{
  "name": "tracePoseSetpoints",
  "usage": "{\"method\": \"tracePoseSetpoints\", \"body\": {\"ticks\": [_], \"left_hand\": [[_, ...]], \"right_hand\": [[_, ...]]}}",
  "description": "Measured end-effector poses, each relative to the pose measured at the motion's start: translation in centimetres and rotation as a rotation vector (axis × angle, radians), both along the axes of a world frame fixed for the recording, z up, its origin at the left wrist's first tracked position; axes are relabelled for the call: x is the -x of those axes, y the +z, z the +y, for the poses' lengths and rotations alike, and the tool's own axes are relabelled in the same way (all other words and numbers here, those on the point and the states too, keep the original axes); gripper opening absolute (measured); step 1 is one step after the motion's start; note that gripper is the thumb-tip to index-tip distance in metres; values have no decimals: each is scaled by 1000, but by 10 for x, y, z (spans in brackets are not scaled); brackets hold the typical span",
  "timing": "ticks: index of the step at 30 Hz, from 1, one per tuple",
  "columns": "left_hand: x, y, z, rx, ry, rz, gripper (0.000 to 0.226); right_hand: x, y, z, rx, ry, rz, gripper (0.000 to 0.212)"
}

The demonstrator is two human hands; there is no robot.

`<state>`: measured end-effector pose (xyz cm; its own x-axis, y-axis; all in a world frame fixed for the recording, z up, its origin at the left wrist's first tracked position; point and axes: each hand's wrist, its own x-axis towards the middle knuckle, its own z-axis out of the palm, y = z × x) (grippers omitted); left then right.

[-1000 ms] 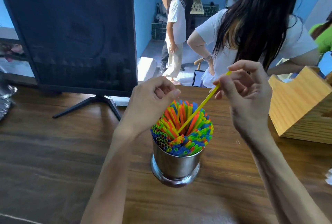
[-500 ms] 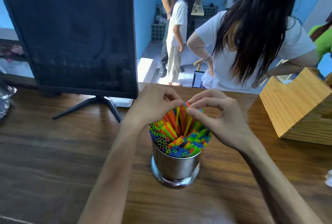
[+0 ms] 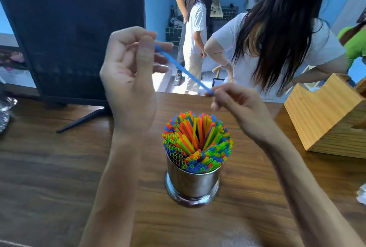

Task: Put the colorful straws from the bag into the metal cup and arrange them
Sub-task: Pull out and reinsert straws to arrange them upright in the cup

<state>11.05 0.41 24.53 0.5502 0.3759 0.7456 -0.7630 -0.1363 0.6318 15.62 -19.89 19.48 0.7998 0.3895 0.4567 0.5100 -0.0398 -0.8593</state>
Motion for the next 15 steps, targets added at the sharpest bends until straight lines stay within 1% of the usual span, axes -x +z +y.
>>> {"method": "tracePoseSetpoints", "body": {"ticks": [2, 4, 5, 7, 8, 9, 10, 13, 14, 15], "left_hand": [[1, -6, 7, 2, 32, 70, 7], [3, -14, 17, -106, 14, 209, 7], [3, -17, 23, -212, -30, 309, 7], [3, -22, 32, -531, -165, 557, 11], [2, -23, 33, -686, -237, 661, 12], [0, -25, 30, -780, -285, 733, 11], [-3, -28, 26, -806, -291, 765, 10], [-17, -36, 9, -708, -138, 750, 10], [-21, -38, 5, -714, -113, 743, 11], [-26, -40, 2, -744, -124, 749, 13]], "right_hand": [[-3, 6, -12, -210, -24, 96, 10], [-5, 10, -24, -449, -2, 240, 5], [-6, 12, -29, -548, 1, 289, 11], [-9, 13, -36, -643, -10, 315, 25], [-9, 14, -37, -643, -21, 292, 28], [-8, 14, -37, -617, -32, 246, 28], [-7, 14, -35, -578, -44, 195, 26], [0, 13, -27, -431, -119, 32, 11], [3, 12, -23, -358, -146, -37, 10], [6, 10, -20, -276, -166, -107, 21]]}}
